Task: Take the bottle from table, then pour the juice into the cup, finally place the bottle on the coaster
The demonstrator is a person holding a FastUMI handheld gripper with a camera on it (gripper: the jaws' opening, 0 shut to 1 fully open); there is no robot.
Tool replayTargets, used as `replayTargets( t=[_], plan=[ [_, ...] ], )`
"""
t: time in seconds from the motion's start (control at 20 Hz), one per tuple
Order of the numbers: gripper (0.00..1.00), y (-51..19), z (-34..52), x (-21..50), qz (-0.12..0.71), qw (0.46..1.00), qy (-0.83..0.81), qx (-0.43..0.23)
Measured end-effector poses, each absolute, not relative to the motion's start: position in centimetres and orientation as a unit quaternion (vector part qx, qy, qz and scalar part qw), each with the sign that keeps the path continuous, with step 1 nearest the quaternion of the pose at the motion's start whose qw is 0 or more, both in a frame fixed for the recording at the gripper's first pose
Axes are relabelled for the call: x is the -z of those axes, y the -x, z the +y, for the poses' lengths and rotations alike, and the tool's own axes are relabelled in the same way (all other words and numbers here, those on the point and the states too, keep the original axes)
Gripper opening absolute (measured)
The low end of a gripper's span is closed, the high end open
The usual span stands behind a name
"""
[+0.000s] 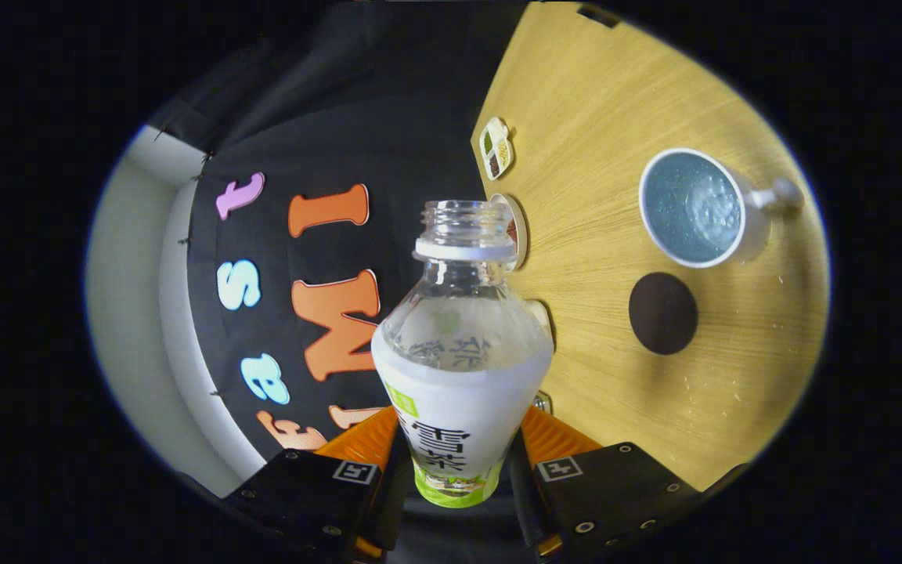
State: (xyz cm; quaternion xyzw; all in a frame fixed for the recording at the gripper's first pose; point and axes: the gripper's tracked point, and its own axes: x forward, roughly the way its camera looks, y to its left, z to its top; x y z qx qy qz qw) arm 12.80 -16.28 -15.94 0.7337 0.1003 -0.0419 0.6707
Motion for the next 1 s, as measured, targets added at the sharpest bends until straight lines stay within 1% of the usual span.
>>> replayTargets(
  t=[0.2, 0.4, 0.75, 1.0],
  plan=[
    [0.59, -13.2, -16.0, 16.4, 0.125, 0.764, -0.631, 0.052],
    [0.60, -13.4, -16.6, 18.0, 0.153, 0.845, -0.505, 0.083],
    [0.60, -14.2, -17.7, 18.2, 0.167, 0.935, -0.293, 0.114],
    [0.60, -15.6, -19.5, 19.2, 0.160, 0.967, -0.147, 0.135]
  ],
)
